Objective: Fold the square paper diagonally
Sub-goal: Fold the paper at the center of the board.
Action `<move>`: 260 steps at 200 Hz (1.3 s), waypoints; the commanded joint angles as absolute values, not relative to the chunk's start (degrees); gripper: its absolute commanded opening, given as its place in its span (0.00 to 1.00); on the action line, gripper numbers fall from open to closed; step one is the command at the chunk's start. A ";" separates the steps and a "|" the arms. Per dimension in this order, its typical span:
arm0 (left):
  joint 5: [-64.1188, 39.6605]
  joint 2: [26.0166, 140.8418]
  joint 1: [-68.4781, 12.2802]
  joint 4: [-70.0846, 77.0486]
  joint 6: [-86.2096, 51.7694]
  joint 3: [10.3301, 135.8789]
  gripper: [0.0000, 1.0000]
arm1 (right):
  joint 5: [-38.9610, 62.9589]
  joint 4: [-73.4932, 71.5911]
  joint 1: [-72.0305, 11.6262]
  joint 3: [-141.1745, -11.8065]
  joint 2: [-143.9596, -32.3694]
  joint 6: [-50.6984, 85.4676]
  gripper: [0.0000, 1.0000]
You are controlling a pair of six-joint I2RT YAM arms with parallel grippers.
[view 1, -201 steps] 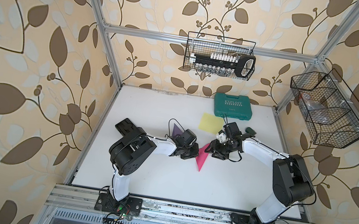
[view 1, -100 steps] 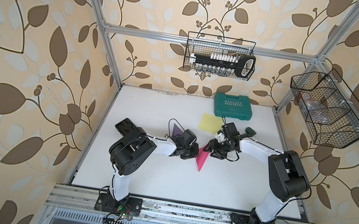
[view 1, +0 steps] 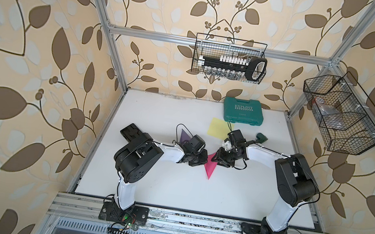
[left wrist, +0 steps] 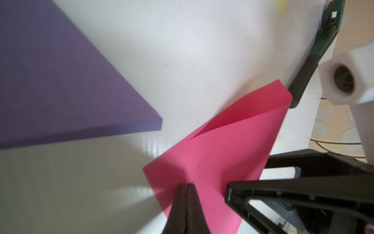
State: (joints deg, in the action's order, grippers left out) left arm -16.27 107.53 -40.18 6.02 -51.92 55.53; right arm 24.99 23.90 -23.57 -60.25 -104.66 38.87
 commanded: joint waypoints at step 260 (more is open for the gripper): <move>-21.16 105.63 -35.09 -2.55 -45.75 55.73 0.36 | 17.63 27.91 -26.89 -62.22 -106.70 31.55 0.34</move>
